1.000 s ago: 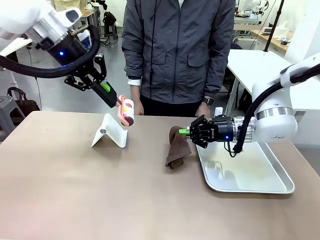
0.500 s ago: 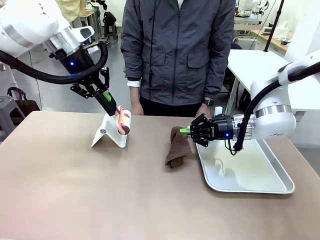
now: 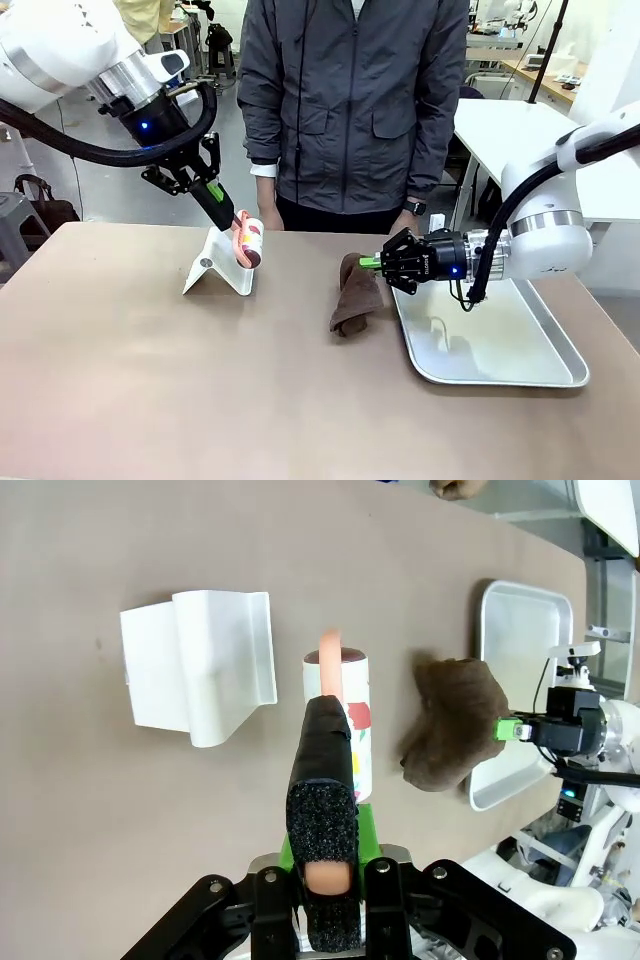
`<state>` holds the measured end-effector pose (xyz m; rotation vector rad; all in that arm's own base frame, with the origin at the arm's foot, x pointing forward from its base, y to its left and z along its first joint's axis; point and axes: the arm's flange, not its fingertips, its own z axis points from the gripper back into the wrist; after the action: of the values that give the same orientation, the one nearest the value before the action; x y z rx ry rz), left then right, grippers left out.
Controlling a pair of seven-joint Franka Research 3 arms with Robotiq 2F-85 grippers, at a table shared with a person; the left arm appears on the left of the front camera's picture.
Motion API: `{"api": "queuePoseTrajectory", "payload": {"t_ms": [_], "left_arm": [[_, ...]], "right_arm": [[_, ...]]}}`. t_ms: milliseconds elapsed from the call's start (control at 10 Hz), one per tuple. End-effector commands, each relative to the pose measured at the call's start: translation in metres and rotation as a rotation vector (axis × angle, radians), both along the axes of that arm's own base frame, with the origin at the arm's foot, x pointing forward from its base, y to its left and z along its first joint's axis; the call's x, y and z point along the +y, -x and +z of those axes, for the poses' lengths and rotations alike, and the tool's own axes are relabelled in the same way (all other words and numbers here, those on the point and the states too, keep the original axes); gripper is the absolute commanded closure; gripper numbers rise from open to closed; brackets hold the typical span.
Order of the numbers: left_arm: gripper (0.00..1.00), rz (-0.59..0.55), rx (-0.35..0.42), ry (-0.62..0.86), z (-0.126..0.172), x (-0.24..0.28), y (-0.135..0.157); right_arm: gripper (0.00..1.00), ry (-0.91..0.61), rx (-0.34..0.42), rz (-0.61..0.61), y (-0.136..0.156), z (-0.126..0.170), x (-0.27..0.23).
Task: Clean the surface of the table.
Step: Return the Lint Roller and towel to their original positions.
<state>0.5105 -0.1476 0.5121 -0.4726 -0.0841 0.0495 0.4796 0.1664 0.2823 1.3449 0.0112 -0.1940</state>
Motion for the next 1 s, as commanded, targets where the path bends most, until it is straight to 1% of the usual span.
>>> {"api": "queuePoseTrajectory", "payload": {"t_ms": [0, 100, 200, 300, 400, 500, 700, 800, 900], "left_arm": [[0.77, 0.0, 0.001, 0.0, 0.0, 0.0, 0.0], [0.77, 0.085, -0.026, -0.002, -0.006, -0.004, -0.003], [0.77, 0.102, -0.034, -0.013, -0.013, -0.009, -0.007], [0.77, 0.097, -0.041, -0.022, -0.019, -0.013, -0.01], [0.77, 0.109, -0.038, -0.031, -0.024, -0.016, -0.016], [0.77, 0.112, -0.015, -0.057, -0.028, -0.018, -0.021], [0.77, 0.116, -0.015, -0.093, -0.035, -0.017, -0.031], [0.77, 0.118, -0.017, -0.135, -0.041, -0.016, -0.038], [0.77, 0.111, -0.015, -0.13, -0.047, -0.014, -0.042]], "right_arm": [[0.94, 0.0, 0.0, 0.0, 0.0, 0.0, 0.0], [0.94, 0.074, 0.007, -0.022, -0.008, 0.0, 0.01], [0.94, 0.098, 0.032, 0.038, -0.015, -0.004, 0.019], [0.94, 0.149, 0.034, 0.029, -0.018, -0.007, 0.022], [0.94, 0.169, 0.025, 0.028, -0.019, -0.005, 0.024], [0.94, 0.181, 0.013, 0.037, -0.02, -0.001, 0.025], [0.94, 0.185, 0.017, 0.05, -0.022, 0.001, 0.031], [0.94, 0.181, 0.032, 0.059, -0.024, -0.001, 0.032], [0.94, 0.166, 0.043, 0.066, -0.024, -0.003, 0.031]]}}
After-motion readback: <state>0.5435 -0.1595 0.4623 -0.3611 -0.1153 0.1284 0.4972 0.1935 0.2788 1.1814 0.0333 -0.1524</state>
